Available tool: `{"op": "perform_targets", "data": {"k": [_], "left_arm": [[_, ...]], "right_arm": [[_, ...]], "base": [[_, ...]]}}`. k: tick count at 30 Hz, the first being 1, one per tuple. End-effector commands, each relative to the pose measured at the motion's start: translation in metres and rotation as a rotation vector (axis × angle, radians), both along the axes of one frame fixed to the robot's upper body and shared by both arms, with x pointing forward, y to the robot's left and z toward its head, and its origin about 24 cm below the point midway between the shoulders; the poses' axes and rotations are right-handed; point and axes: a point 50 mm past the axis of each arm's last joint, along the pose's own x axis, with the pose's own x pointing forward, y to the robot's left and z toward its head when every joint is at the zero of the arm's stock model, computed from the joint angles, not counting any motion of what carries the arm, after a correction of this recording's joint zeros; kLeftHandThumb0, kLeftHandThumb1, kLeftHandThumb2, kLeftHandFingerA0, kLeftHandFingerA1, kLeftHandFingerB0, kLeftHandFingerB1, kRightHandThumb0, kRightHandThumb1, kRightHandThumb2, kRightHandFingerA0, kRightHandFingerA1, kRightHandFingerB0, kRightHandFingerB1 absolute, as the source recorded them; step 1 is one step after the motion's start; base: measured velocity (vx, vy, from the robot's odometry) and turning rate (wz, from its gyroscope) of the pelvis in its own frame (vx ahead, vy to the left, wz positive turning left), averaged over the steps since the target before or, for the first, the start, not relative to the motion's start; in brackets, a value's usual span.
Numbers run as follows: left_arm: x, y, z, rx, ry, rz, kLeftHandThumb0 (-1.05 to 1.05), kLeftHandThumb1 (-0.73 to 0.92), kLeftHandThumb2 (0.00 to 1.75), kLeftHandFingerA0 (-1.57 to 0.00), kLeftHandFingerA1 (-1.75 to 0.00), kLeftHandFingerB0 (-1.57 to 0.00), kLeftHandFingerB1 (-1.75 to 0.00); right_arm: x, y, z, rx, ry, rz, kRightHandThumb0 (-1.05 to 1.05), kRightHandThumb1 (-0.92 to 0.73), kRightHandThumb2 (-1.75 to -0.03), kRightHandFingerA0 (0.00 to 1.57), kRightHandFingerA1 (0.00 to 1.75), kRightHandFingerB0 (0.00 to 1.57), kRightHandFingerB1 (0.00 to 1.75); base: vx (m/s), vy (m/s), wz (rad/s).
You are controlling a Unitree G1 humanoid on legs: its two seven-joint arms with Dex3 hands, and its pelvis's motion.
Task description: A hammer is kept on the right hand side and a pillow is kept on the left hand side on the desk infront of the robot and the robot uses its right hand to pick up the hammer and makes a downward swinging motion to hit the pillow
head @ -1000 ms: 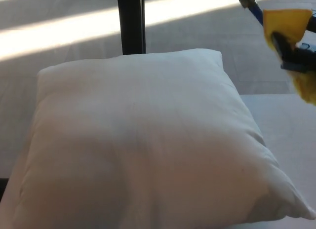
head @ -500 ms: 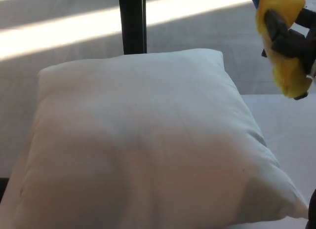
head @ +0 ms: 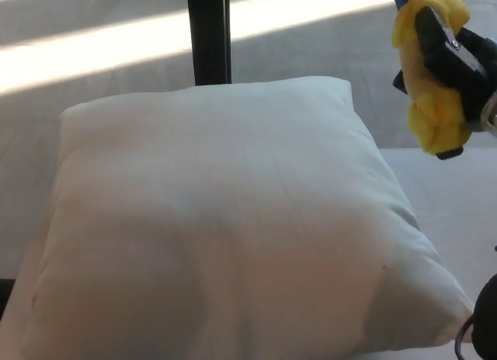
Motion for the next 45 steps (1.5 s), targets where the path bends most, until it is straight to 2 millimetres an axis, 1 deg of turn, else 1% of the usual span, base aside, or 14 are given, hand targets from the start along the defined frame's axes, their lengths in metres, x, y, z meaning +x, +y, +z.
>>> {"op": "perform_targets", "data": {"k": [1, 15, 17, 20, 22, 23, 27, 29, 32, 36, 37, 39, 40, 45], "left_arm": [[-0.007, 0.005, 0.005, 0.017, 0.008, -0.005, -0.74, 0.78, 0.63, -0.66, -0.60, -0.67, -0.51], [0.006, 0.009, 0.008, 0.026, -0.017, -0.011, -0.71, 0.79, 0.64, -0.60, -0.57, -0.64, -0.51], [0.007, 0.009, 0.008, 0.034, -0.002, -0.041, -0.73, 0.80, 0.64, -0.59, -0.56, -0.63, -0.49], [0.012, 0.010, 0.009, 0.037, -0.016, -0.039, -0.73, 0.80, 0.64, -0.61, -0.59, -0.66, -0.51], [0.016, 0.011, 0.010, 0.040, -0.022, -0.054, -0.73, 0.80, 0.64, -0.61, -0.59, -0.66, -0.51], [0.018, 0.013, 0.011, 0.037, -0.032, -0.046, -0.72, 0.80, 0.64, -0.60, -0.59, -0.65, -0.51], [0.019, 0.014, 0.012, 0.054, -0.021, -0.072, -0.74, 0.81, 0.64, -0.60, -0.61, -0.63, -0.50], [0.020, 0.014, 0.011, 0.046, -0.024, -0.047, -0.77, 0.79, 0.64, -0.59, -0.59, -0.64, -0.49], [0.022, 0.014, 0.012, 0.052, -0.014, -0.075, -0.77, 0.82, 0.65, -0.58, -0.56, -0.63, -0.46], [0.023, 0.015, 0.013, 0.050, -0.024, -0.067, -0.77, 0.81, 0.64, -0.60, -0.57, -0.64, -0.47], [0.023, 0.015, 0.013, 0.052, -0.022, -0.073, -0.77, 0.62, 1.01, -0.56, -0.63, -0.61, -0.60], [0.023, 0.015, 0.014, 0.054, -0.018, -0.077, -0.77, 0.62, 1.01, -0.56, -0.63, -0.61, -0.60], [0.023, 0.015, 0.014, 0.053, -0.025, -0.074, -0.78, 0.80, 0.64, -0.60, -0.58, -0.65, -0.48], [0.021, 0.015, 0.013, 0.048, -0.014, -0.081, -0.79, 0.81, 0.64, -0.60, -0.57, -0.63, -0.47]], "right_arm": [[-0.019, 0.027, 0.082, 0.181, -0.247, 0.270, -0.37, -0.67, -1.09, 1.04, 1.75, 0.73, 1.66], [-0.017, 0.035, 0.071, 0.006, -0.256, 0.281, -0.36, -0.65, -1.13, 1.06, 1.75, 0.74, 1.67], [-0.014, 0.038, 0.057, -0.005, -0.177, 0.265, -0.35, -0.61, -1.02, 1.08, 1.75, 0.84, 1.26], [-0.011, 0.042, 0.032, -0.158, -0.120, 0.268, -0.28, -0.62, -1.21, 1.04, 1.75, 0.70, 1.62], [-0.011, 0.043, 0.020, -0.197, -0.085, 0.286, -0.28, -0.62, -1.21, 1.04, 1.75, 0.70, 1.62], [-0.010, 0.046, -0.001, -0.237, 0.024, 0.283, -0.32, -0.69, -1.01, 1.03, 1.75, 0.82, 1.39], [-0.016, 0.055, -0.050, -0.465, 0.137, 0.319, -0.22, -0.65, -1.07, 0.97, 1.75, 0.72, 1.52], [-0.023, 0.057, -0.080, -0.541, 0.238, 0.348, -0.28, -0.71, -0.84, 0.99, 1.75, 0.67, 1.57], [-0.029, 0.054, -0.102, -0.539, 0.292, 0.368, -0.31, -0.87, -0.81, 0.99, 1.75, 0.64, 1.69], [-0.037, 0.046, -0.132, -0.482, 0.402, 0.345, -0.29, -0.76, -0.99, 1.02, 1.75, 0.72, 1.57], [-0.040, 0.043, -0.144, -0.506, 0.421, 0.346, -0.30, -0.76, -1.01, 1.01, 1.75, 0.68, 1.60], [-0.042, 0.041, -0.150, -0.517, 0.425, 0.347, -0.30, -0.76, -1.01, 1.01, 1.75, 0.68, 1.60], [-0.046, 0.039, -0.163, -0.578, 0.487, 0.343, -0.32, -0.76, -0.98, 1.02, 1.75, 0.71, 1.62], [-0.056, 0.028, -0.190, -0.518, 0.581, 0.337, -0.35, -0.74, -1.02, 1.12, 1.75, 0.81, 1.74]], "base": [[0.00, 0.000, 0.00], [0.00, 0.000, 0.00], [0.00, 0.000, 0.00], [0.00, 0.000, 0.00], [0.00, 0.000, 0.00], [0.00, 0.000, 0.00], [0.00, 0.000, 0.00], [0.00, 0.000, 0.00], [0.00, 0.000, 0.00], [0.00, 0.000, 0.00], [0.00, 0.000, 0.00], [0.00, 0.000, 0.00], [0.00, 0.000, 0.00], [0.00, 0.000, 0.00]]}}
